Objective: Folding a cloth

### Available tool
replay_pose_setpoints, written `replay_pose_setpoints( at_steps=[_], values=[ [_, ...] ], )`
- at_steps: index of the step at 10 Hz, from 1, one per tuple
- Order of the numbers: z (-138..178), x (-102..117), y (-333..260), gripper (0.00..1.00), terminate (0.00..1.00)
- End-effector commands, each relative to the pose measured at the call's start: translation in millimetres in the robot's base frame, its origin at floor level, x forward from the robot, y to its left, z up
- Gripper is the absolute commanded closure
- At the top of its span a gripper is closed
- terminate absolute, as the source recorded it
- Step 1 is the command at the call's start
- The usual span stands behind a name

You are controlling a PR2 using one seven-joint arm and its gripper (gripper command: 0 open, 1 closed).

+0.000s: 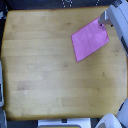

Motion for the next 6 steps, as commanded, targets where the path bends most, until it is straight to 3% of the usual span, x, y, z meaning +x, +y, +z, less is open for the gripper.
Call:
replay_pose_setpoints(
  at_steps=[1,6],
  values=[
    [-26.3,-8.6,12.0,0.0,0.0],
    [-31.5,-6.7,14.4,0.0,0.0]
  ],
)
